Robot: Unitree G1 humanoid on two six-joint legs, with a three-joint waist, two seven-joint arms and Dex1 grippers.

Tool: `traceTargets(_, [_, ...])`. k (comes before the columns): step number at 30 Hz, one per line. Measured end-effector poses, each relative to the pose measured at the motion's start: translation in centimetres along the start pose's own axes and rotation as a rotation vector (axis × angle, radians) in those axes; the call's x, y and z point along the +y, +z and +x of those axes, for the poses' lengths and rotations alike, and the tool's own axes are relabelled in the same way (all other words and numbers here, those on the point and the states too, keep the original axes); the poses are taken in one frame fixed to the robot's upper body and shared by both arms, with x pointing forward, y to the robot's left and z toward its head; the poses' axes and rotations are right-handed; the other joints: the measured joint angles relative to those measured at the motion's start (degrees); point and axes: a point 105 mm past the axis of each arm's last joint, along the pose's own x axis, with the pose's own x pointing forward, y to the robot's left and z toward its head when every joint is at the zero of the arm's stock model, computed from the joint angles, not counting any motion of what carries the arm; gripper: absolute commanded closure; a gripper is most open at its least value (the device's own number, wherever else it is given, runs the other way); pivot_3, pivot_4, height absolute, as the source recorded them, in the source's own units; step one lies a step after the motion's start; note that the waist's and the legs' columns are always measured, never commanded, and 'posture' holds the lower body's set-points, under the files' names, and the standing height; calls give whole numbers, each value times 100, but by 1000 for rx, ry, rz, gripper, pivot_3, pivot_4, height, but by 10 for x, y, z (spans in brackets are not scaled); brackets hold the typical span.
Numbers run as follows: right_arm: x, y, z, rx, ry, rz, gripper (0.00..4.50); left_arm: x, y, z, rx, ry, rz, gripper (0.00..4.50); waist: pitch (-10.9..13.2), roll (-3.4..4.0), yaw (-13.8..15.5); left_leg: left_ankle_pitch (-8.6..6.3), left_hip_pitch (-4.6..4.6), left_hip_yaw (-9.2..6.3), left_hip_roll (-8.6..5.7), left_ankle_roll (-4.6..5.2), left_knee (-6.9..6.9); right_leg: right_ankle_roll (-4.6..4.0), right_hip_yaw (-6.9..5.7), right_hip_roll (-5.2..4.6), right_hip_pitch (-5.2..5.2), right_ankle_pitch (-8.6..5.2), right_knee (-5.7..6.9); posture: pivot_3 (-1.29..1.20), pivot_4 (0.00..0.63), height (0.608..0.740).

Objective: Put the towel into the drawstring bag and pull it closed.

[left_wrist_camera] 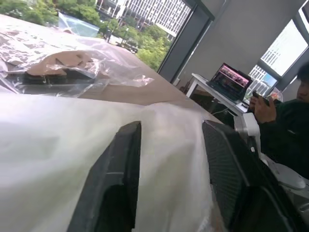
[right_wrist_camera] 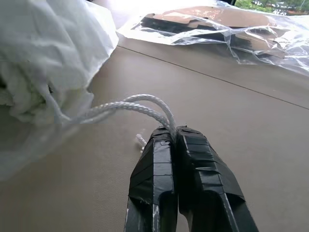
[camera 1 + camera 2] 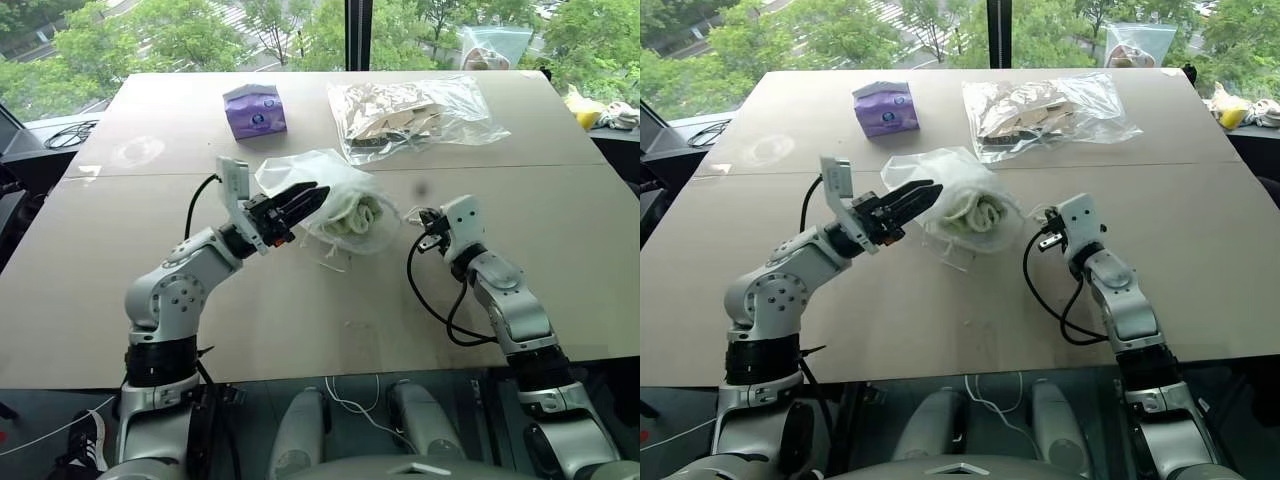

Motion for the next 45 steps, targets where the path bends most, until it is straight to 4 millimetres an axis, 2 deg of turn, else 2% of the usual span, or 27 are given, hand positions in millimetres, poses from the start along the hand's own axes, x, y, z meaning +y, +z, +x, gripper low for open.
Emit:
traceTargets(4, [2, -1, 0, 4, 5, 6, 4500, 1, 6, -21, 35, 5, -3, 2578, 0, 0, -26, 0, 1, 0, 0, 0, 0, 0, 0, 0, 0, -1, 1, 0, 150, 740])
traceTargets(6, [1, 0, 1, 4, 4, 11, 4500, 8, -17, -56, 202, 47, -39, 2578, 2, 4, -100, 0, 3, 6, 1, 0, -5, -1, 4, -1, -1, -1, 0, 0, 150, 740])
traceTargets(8, [-2, 1, 1, 5, -4, 13, 4500, 9, -26, -65, 245, 53, -54, 2578, 2, 0, -79, 0, -2, -1, 1, 0, -4, 0, -4, -1, -5, -2, 0, 0, 150, 740])
traceTargets(13, [1, 4, 3, -5, 1, 21, 4500, 25, -68, -94, 484, 97, 52, 2578, 2, 1, -55, 3, 1, 3, 1, -5, -4, -18, -1, -2, -4, -19, 0, 0, 150, 740])
traceTargets(16, [2, 4, 3, -6, 2, 25, 4500, 26, -81, -93, 520, 69, 107, 2578, 1, 0, -36, 5, 0, 3, 1, -8, -3, -19, -1, -4, -4, -18, 0, 0, 150, 740])
traceTargets(18, [3, 4, 4, -5, 2, 27, 4500, 21, -89, -85, 531, 9, 175, 2578, 1, 1, -29, 4, 0, 5, 1, -8, -4, -24, -1, -5, -4, -15, 0, 0, 150, 740])
traceTargets(25, [1, 2, 3, 8, -5, 30, 4500, 12, -109, -66, 540, -97, 247, 2578, 1, 0, -34, 4, 0, 5, 1, -8, -4, -21, -1, -2, -4, -12, 2, 0, 150, 740])
traceTargets(29, [1, 3, 3, 7, -5, 31, 4500, 13, -114, -59, 546, -121, 329, 2578, 1, 1, -33, 4, 0, 5, 2, -8, -4, -20, -1, -3, -4, -12, 2, 0, 150, 740])
traceTargets(32, [1, 5, 3, -2, -8, 29, 4500, 18, -111, -49, 484, -93, 412, 2578, 1, 0, -20, 4, 0, 5, 1, -8, -3, -2, -1, -3, -4, -1, 2, 0, 150, 740])
traceTargets(36, [0, 3, 1, 3, -13, 33, 4500, 24, -100, -43, 394, -21, 481, 4382, 0, 0, -23, 4, 1, 5, 2, -8, -4, -1, 0, -3, -4, 0, 2, 0, 150, 740])
traceTargets(42, [-6, 3, 0, 2, -47, 29, 4500, 34, -105, -51, 291, 186, 543, 4450, 0, 0, -6, 4, 0, 6, 1, -8, -3, -1, 1, -6, -3, 1, 2, 0, 150, 740])
traceTargets(45, [-14, 9, 2, -24, -110, 11, 4500, 50, -88, -54, 202, 440, 694, 4450, 0, 0, 45, 5, 1, 5, 1, -8, 1, 1, 1, -4, -2, 2, 4, 0, 150, 740])
